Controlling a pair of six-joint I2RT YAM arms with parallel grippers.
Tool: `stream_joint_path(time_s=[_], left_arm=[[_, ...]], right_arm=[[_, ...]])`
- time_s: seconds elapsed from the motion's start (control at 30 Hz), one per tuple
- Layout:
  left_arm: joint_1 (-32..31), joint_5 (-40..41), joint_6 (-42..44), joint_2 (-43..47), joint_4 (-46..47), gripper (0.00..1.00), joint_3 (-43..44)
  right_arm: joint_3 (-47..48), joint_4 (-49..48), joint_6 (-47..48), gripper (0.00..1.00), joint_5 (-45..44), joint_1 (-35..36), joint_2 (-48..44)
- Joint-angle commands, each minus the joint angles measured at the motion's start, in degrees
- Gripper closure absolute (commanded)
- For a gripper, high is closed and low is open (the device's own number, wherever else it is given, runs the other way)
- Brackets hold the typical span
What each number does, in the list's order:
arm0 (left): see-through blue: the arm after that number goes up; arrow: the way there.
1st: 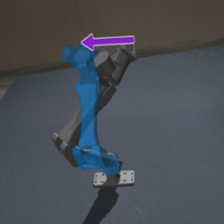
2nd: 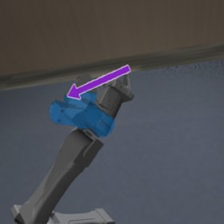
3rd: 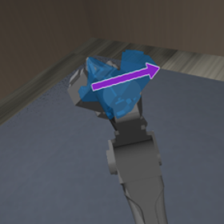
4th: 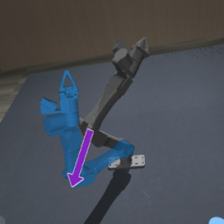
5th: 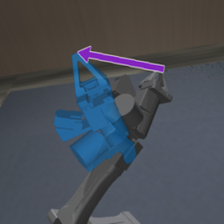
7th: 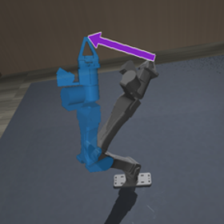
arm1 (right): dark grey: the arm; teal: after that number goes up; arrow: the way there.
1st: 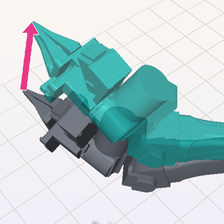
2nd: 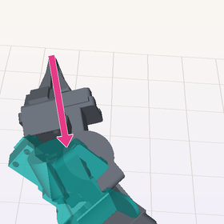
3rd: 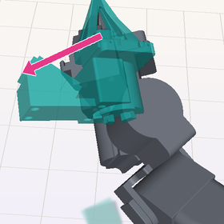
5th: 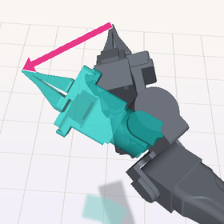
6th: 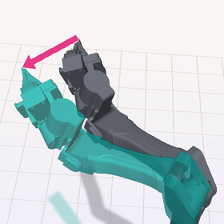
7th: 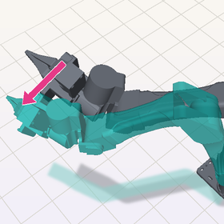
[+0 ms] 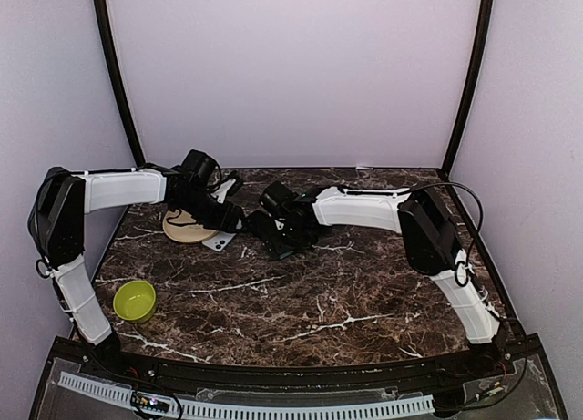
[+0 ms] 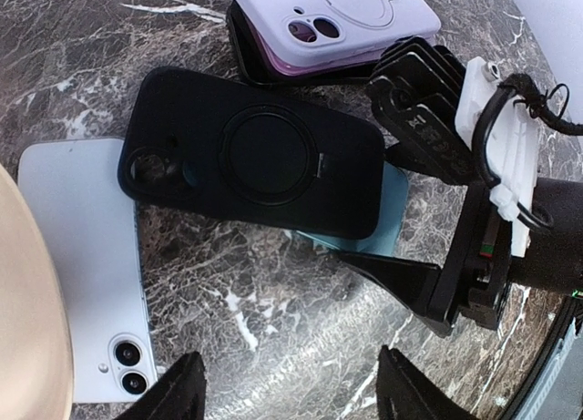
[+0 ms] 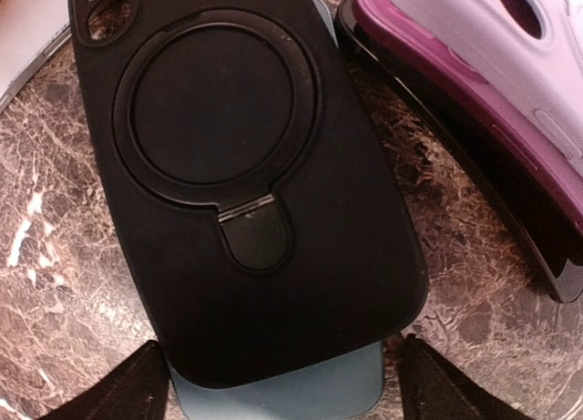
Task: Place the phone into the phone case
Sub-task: Adjust the phone case at the center of the board, then move the phone to the center of the board.
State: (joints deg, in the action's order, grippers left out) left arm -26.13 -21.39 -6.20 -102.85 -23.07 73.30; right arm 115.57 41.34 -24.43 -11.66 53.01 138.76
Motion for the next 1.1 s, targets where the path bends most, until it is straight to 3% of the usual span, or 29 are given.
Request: stream_joint_path(time_s=[0.0, 0.1, 0.27, 0.53, 0.77, 0.83, 0.93, 1.07], left_arm=[[0.29, -1.61, 0.29, 3.48, -0.26, 0.34, -0.31], [0.31, -0.97, 0.67, 4.33, -0.37, 0.34, -0.41], [0.29, -0.87, 0.94, 5.12, -0.48, 0.34, -0.59], [0.29, -0.62, 1.21, 5.80, -0.62, 0.34, -0.91], [0.29, -0.29, 1.53, 6.04, -0.80, 0.34, -1.01], [0.29, -0.49, 1.42, 6.20, -0.74, 0.34, -0.97], [0.30, -1.03, 1.30, 6.27, -0.73, 0.34, -1.05], [0.29, -0.99, 1.30, 6.31, -0.73, 0.34, -1.03]], right_arm=[[-3.06, 0.96, -0.98, 0.20, 1.31, 1.19, 0.90], [-3.75, 1.45, -1.03, 0.32, 2.24, 1.43, 0.86], [-7.21, 2.03, -0.59, 0.40, 2.19, 2.06, -1.55], [-16.97, 3.56, -0.31, 0.43, 2.07, 3.06, -6.60], [-32.34, 4.12, 0.20, 0.45, 4.88, 6.33, -16.61], [-37.25, 3.75, 0.27, 0.42, 7.00, 7.85, -19.72], [-42.65, 2.32, -1.32, 0.30, 10.74, 9.08, -23.11], [-44.02, 1.10, -2.48, 0.20, 11.40, 9.12, -26.37]])
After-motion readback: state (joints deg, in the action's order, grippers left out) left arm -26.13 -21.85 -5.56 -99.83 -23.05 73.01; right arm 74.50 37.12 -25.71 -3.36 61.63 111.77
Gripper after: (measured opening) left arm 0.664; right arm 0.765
